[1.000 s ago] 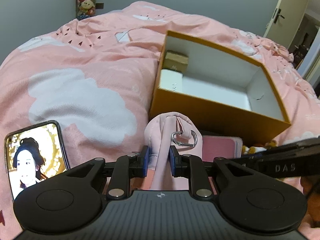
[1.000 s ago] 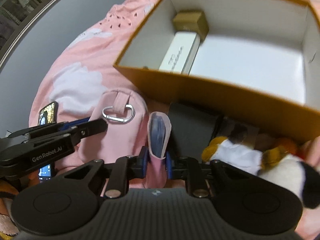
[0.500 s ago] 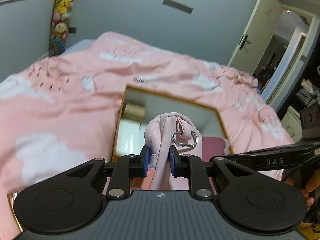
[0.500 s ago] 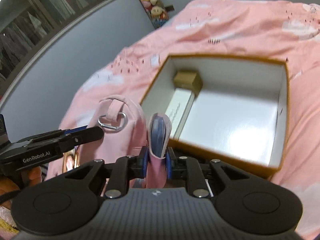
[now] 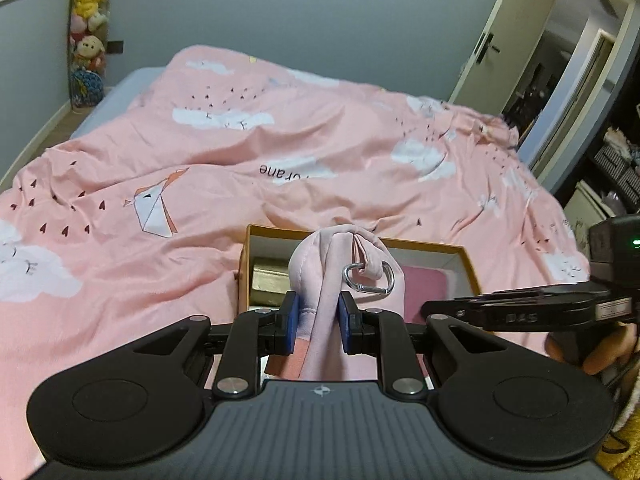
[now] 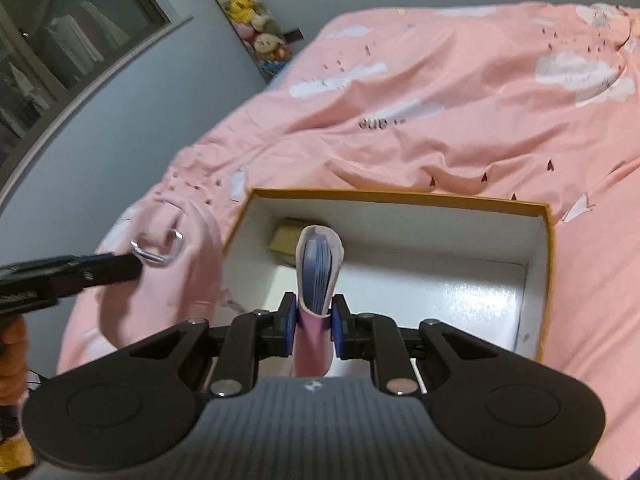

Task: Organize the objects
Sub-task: 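Carry the pink card holder into the box with the right gripper and release it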

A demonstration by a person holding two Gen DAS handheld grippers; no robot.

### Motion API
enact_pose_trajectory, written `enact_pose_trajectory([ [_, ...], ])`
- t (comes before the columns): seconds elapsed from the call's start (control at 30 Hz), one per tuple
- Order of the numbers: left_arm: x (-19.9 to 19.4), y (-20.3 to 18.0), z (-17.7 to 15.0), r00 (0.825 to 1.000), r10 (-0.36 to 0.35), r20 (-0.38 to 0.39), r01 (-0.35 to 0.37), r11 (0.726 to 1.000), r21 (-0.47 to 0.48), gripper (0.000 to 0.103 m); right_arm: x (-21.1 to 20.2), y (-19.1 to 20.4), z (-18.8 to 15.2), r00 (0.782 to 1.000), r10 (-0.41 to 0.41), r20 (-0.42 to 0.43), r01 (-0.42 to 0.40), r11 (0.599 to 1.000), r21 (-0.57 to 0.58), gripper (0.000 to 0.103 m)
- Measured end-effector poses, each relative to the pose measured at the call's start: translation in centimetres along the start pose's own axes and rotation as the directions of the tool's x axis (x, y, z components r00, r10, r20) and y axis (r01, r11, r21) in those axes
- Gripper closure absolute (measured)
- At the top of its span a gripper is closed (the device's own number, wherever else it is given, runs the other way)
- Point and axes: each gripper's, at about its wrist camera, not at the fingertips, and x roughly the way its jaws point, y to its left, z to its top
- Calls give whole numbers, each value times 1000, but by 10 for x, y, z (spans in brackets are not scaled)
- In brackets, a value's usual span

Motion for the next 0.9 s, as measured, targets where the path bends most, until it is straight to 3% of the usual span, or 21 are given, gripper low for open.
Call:
enact_pose_trajectory([
  [0.37,41,12,14,996,-6,-93,8,1000,24,80,94,-43,23,988,59,-140,-47,995,88,84],
  [0.8,65,23,22,995,-3,-102,2,1000,-17,80,146,-62,37,969,151,-196,-114,976,188,84],
  [0.9,67,25,22,995,17,-98,-19,1000,-17,80,147,-61,38,972,115,-207,-79,982,174,81],
])
